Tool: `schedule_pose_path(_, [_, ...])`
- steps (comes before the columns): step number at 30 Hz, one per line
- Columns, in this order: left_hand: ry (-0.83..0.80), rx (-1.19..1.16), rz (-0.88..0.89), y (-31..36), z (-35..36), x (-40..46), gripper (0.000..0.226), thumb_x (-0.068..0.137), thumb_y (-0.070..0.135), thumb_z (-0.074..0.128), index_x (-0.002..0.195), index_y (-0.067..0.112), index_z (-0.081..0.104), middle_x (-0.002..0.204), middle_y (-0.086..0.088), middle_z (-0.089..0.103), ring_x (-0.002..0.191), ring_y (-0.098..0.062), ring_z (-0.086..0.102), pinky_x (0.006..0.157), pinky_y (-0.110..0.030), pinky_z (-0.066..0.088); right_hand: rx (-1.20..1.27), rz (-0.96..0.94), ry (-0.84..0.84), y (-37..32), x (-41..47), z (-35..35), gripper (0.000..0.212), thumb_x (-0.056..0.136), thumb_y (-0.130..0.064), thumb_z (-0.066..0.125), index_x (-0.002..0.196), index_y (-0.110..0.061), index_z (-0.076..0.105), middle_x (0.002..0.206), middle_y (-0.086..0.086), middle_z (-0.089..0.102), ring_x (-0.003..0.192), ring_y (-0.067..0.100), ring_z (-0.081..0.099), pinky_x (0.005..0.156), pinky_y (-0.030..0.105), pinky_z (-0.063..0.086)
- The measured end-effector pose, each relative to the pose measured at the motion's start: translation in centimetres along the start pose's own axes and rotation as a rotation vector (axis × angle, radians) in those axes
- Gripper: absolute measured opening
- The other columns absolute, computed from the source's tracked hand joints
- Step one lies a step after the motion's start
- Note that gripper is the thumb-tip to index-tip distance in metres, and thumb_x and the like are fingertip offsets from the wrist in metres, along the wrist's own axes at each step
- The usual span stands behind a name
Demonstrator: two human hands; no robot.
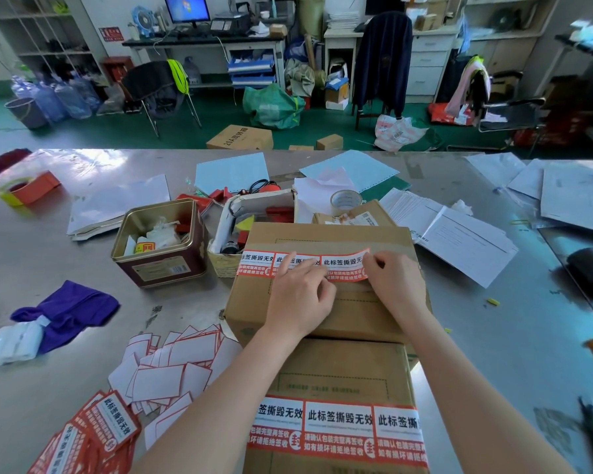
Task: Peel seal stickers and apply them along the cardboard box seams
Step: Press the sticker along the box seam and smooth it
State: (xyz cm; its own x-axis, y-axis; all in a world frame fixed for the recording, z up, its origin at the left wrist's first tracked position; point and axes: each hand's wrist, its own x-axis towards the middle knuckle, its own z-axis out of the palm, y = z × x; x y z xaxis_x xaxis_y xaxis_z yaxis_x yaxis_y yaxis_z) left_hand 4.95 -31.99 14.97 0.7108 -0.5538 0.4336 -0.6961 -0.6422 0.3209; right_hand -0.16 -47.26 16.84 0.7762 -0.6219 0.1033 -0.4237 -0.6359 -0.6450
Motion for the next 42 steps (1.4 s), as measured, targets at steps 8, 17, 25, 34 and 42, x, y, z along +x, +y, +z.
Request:
schedule_pose_path(8, [0.046,-0.058,-0.058,0.2,0.1,-0.1,0.040,0.083,0.028,0.038,0.080,0.010,0.074,0.086,0.000,0.075,0.082,-0.012,0.067,0.111,-0.028,0.021,0.269,0.097,-0.128,-0.2,0.3,-1.3,0.047,0.091,-0.033,0.048,0.062,0.002,0.060,0.052,0.001,0.059,0.048,0.018,0.047,0.054,0.028,0.041])
schedule_pose_path(17, [0.060,-0.036,-0.062,-0.2,0.3,0.0,0.039,0.083,0.028,0.039,0.075,0.010,0.073,0.081,0.001,0.074,0.076,-0.012,0.067,0.110,-0.025,0.018,0.427,0.178,-0.024,0.7,0.1,-2.2,0.036,0.085,-0.024,0.045,0.080,0.008,0.062,0.050,0.009,0.057,0.035,0.007,0.045,0.051,0.026,0.041])
schedule_pose_path(25, [-0.303,0.078,0.118,1.1,-0.1,0.1,0.056,0.095,0.046,0.025,0.138,0.015,0.044,0.148,0.001,0.039,0.139,-0.010,0.030,0.116,-0.034,0.005,0.576,0.117,0.198,1.4,-1.1,-2.2,0.023,0.086,-0.013,0.044,0.074,-0.010,0.063,0.051,0.008,0.058,0.038,0.005,0.045,0.056,0.027,0.040])
schedule_pose_path(34, [-0.612,0.146,0.177,4.2,1.4,2.8,0.078,0.090,0.066,0.020,0.150,0.017,0.006,0.159,0.005,-0.001,0.146,-0.009,-0.004,0.119,-0.039,-0.003,0.768,0.190,0.240,1.9,-0.7,-2.3,0.023,0.086,-0.012,0.045,0.072,-0.012,0.063,0.054,0.007,0.056,0.040,0.012,0.047,0.051,0.029,0.040])
schedule_pose_path(42, [-0.593,0.120,0.326,2.2,0.9,2.3,0.067,0.093,0.061,0.023,0.150,0.027,0.014,0.158,0.010,0.005,0.145,-0.007,-0.001,0.119,-0.035,0.001,0.542,0.081,0.179,1.5,-1.2,-2.0,0.023,0.089,-0.012,0.044,0.081,-0.010,0.065,0.065,0.000,0.065,0.061,0.014,0.059,0.068,0.028,0.046])
